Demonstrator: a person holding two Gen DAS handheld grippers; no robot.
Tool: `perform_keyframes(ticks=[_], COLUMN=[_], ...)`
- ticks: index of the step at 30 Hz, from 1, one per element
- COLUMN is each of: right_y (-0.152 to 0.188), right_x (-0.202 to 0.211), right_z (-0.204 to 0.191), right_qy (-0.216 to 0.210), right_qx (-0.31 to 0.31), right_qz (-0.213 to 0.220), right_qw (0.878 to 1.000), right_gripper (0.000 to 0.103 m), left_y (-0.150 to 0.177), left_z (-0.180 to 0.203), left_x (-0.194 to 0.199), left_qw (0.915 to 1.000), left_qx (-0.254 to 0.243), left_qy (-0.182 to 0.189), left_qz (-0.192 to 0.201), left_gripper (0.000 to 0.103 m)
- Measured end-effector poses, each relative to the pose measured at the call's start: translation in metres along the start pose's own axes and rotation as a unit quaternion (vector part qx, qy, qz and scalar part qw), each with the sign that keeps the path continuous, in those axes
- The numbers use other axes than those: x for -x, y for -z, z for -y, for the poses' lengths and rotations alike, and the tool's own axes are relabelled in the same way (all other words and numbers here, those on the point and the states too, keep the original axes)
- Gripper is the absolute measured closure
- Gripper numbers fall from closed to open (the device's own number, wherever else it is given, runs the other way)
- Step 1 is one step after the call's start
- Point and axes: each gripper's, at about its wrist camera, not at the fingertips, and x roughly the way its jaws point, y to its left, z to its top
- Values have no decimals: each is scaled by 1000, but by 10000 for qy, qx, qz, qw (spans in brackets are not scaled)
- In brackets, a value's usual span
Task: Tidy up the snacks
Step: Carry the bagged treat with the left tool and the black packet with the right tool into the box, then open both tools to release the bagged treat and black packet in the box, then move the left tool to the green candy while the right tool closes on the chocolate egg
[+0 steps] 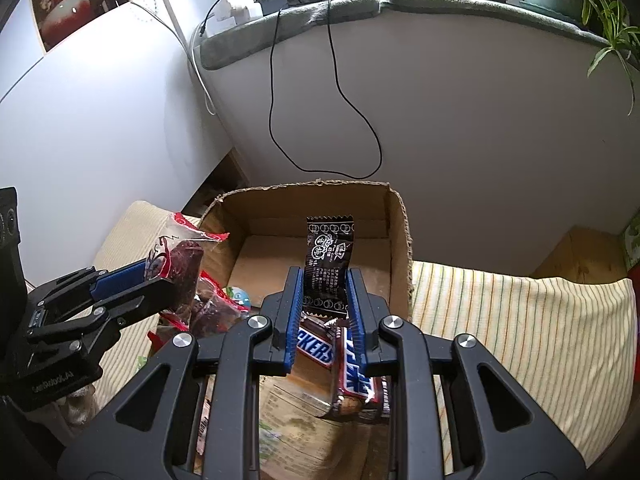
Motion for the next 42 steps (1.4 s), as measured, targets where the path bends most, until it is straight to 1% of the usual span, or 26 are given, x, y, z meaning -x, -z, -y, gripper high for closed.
perform_keyframes(ticks=[10,11,12,14,15,16,18,19,20,22,23,24,28,31,42], right_y=[-2,-2,-1,-1,1,1,1,1,1,0,-1,-1,-2,-2,1], right_x=[-7,-7,-7,-7,-5,-5,-2,0,2,4,5,6,11,15,35], right_z=[2,2,2,2,2,2,3,3,3,4,5,6,8,6,-23], right_qy=[34,39,39,68,77,95,179,220,254,254,256,273,264,229,162], right_qx=[-42,-39,-39,-27,-17,-9,-11,-22,-37,-69,-94,-125,-250,-281,-69], right_qz=[-50,-58,-57,-50,-44,-34,52,115,162,201,215,231,280,302,447], right_qw=[10000,10000,10000,10000,10000,9999,9998,9997,9995,9995,9994,9993,9989,9989,9988], right_gripper=[80,80,80,78,69,51,31,28,27,22,20,16,15,15,15], left_y=[2,2,2,3,3,4,5,6,6,7,8,9,10,11,21], left_z=[13,13,14,15,15,16,16,16,16,16,16,16,18,17,12], left_x=[-4,-4,-4,-4,-4,-4,-3,-2,-2,-1,0,1,6,12,42], left_qw=[9999,9998,9998,9998,9998,9997,9997,9996,9996,9995,9995,9994,9990,9989,9988], left_qx=[-142,-158,-170,-187,-199,-215,-245,-256,-267,-283,-291,-302,-382,-398,-389], left_qy=[11,0,-9,-9,-16,-28,-49,-61,-70,-90,-105,-122,-245,-246,-259], left_qz=[-72,-79,-82,-79,-82,-83,-76,-70,-71,-74,-70,-82,-57,-28,168], left_gripper=[72,70,64,59,57,55,48,47,45,39,34,32,30,30,30])
